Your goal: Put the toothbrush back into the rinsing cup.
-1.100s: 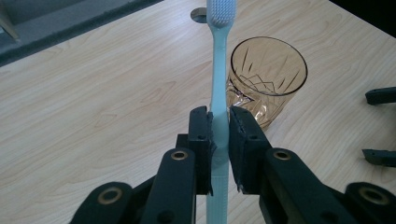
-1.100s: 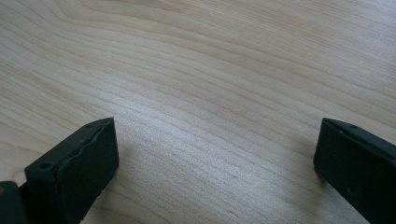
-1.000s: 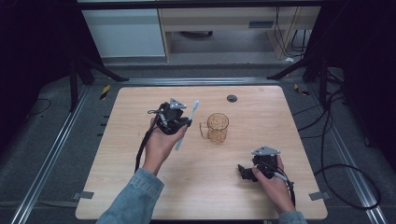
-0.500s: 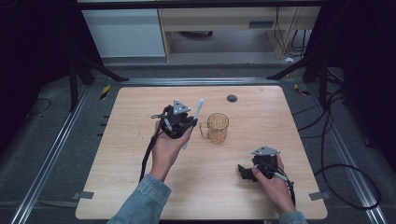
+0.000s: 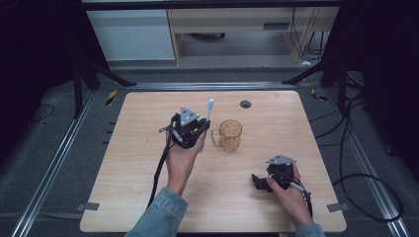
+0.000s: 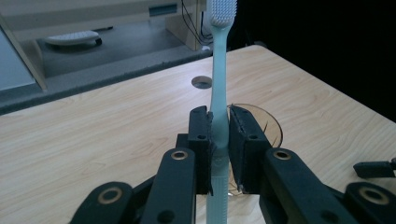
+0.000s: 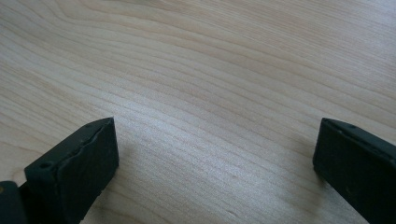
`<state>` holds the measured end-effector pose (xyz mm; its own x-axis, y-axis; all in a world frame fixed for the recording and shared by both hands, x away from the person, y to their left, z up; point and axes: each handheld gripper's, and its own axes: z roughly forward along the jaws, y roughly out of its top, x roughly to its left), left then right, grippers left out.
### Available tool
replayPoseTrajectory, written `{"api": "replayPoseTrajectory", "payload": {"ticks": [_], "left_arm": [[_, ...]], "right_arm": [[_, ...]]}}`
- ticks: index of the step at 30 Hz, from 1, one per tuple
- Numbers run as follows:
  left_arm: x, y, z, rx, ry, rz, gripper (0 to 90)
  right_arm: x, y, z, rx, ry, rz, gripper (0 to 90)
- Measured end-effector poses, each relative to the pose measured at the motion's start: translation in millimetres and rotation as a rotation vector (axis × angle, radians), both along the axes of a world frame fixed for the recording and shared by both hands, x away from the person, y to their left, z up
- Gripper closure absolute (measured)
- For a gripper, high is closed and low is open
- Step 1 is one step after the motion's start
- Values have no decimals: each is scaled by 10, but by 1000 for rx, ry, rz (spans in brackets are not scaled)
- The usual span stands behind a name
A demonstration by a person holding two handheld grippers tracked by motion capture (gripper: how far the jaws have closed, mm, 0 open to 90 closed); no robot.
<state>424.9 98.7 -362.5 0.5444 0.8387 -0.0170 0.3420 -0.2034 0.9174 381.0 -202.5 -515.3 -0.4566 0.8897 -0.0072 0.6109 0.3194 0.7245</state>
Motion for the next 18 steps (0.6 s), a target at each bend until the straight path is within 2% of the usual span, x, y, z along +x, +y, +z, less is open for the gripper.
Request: {"api": "replayPoseTrajectory", "payload": {"ticks": [9, 12, 18], "left_arm": [[-8, -73, 52, -53, -93, 10, 789], [12, -85, 64, -63, -110, 11, 788], [5, -186, 62, -84, -173, 15, 789]], "right_arm": [[-1, 1, 0, -2, -2, 1, 7], [0, 1, 0, -2, -3, 1, 7], [1, 0, 0, -1, -2, 4, 6]]}}
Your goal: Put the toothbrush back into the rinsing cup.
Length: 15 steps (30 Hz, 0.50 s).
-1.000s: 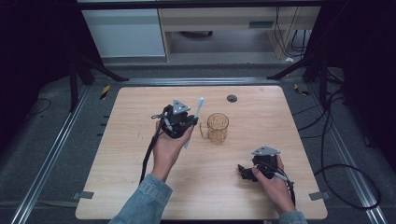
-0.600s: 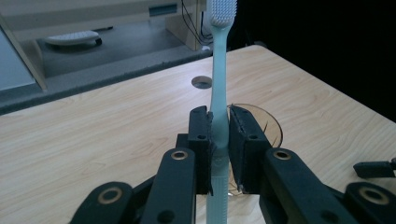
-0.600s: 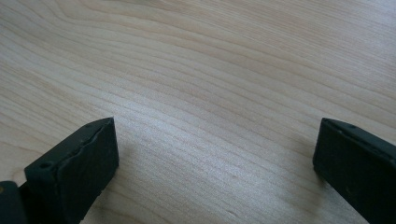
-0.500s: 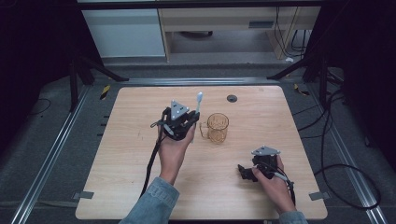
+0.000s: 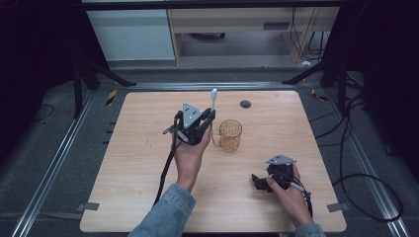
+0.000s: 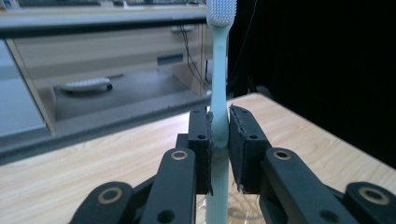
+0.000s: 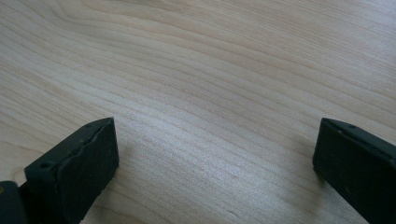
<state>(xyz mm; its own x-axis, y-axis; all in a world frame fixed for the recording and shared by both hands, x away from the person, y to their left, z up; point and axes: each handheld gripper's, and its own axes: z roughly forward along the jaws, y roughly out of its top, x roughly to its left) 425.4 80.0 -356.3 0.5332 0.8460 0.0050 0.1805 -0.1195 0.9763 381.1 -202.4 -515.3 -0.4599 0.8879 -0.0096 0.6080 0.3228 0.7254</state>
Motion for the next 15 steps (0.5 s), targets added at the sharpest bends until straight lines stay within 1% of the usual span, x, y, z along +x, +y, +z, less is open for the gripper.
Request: {"api": "replayPoseTrajectory", "payload": {"ticks": [3, 4, 5, 12, 15], "left_arm": [[11, -50, -38, -5, -22, 9, 789], [15, -59, -47, -19, -21, 14, 789], [24, -55, -52, -18, -23, 16, 789], [69, -31, -68, -56, -72, 26, 789], [105, -37, -95, -51, -85, 35, 789]], "right_arm": [[-2, 2, 1, 2, 1, 1, 6], [-2, 3, 1, 3, 2, 0, 6], [-3, 3, 1, 3, 2, 1, 6], [-3, 3, 1, 0, 2, 6, 6], [-2, 2, 1, 0, 0, 9, 6]]}}
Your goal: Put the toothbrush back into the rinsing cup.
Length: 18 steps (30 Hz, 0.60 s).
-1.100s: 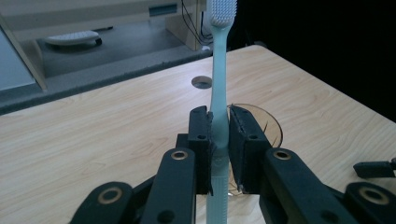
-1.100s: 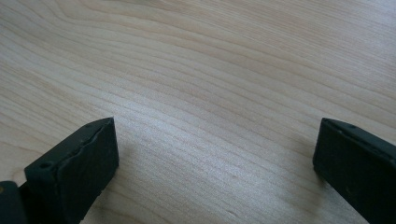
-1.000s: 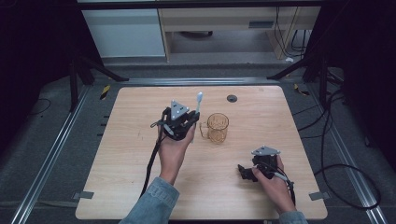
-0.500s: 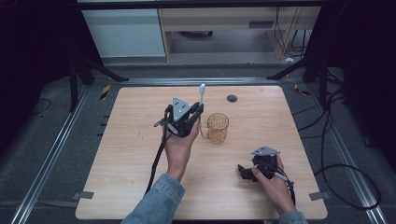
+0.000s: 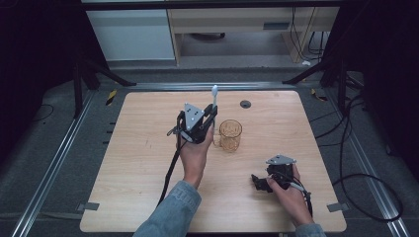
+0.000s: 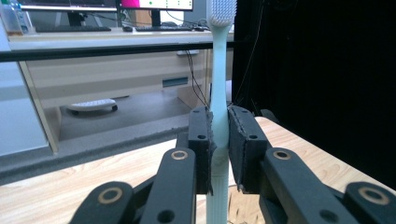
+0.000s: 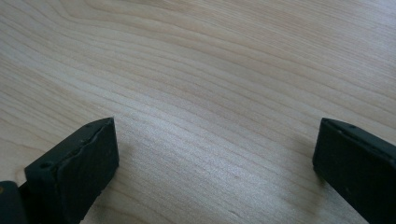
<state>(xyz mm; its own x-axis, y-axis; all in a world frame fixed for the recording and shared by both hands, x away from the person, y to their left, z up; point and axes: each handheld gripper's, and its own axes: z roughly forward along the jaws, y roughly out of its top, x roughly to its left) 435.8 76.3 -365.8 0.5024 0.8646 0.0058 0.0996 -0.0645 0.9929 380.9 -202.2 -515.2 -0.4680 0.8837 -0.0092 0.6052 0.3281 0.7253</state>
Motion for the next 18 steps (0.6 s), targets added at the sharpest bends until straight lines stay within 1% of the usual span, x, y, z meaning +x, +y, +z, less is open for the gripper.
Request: {"api": "replayPoseTrajectory", "payload": {"ticks": [2, 4, 6, 7, 12, 13, 18], "left_arm": [[26, 2, -25, -8, 0, 5, 789], [44, 18, -47, -12, -10, 12, 789], [56, 28, -69, -31, -16, 17, 789], [61, 34, -77, -33, -20, 18, 789], [78, 38, -119, -40, -43, 28, 789], [82, 37, -131, -49, -43, 29, 789], [98, 40, -170, -63, -51, 34, 788]], "right_arm": [[-1, 0, 1, -1, 1, 0, 6], [-1, 0, 2, -1, 2, 0, 6], [-1, 0, 2, -2, 1, 1, 6], [1, -3, -2, -7, -4, 5, 6], [0, -2, -1, -6, -3, 8, 6], [-5, 4, 3, 2, 5, 2, 6], [-4, 3, 2, 0, 2, 5, 6]]}}
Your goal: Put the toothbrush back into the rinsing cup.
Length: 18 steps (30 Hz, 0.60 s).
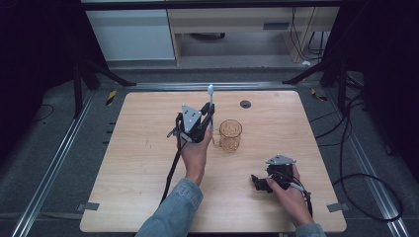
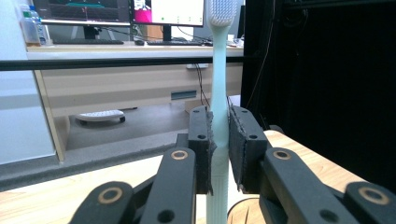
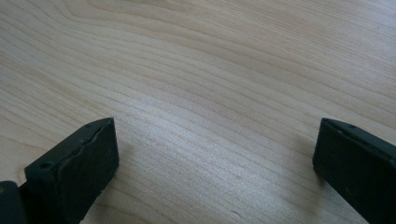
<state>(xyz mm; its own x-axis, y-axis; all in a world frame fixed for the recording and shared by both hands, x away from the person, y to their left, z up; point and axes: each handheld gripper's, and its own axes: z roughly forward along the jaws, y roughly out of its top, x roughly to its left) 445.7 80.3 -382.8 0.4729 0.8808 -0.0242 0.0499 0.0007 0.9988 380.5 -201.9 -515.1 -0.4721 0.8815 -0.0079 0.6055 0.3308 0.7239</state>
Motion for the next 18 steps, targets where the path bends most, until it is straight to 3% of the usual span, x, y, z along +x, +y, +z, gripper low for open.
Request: {"api": "replayPoseTrajectory", "payload": {"ticks": [18], "left_arm": [[-8, -43, -24, -14, -31, 1, 789]], "right_arm": [[-2, 0, 0, 1, 0, 8, 5]]}}
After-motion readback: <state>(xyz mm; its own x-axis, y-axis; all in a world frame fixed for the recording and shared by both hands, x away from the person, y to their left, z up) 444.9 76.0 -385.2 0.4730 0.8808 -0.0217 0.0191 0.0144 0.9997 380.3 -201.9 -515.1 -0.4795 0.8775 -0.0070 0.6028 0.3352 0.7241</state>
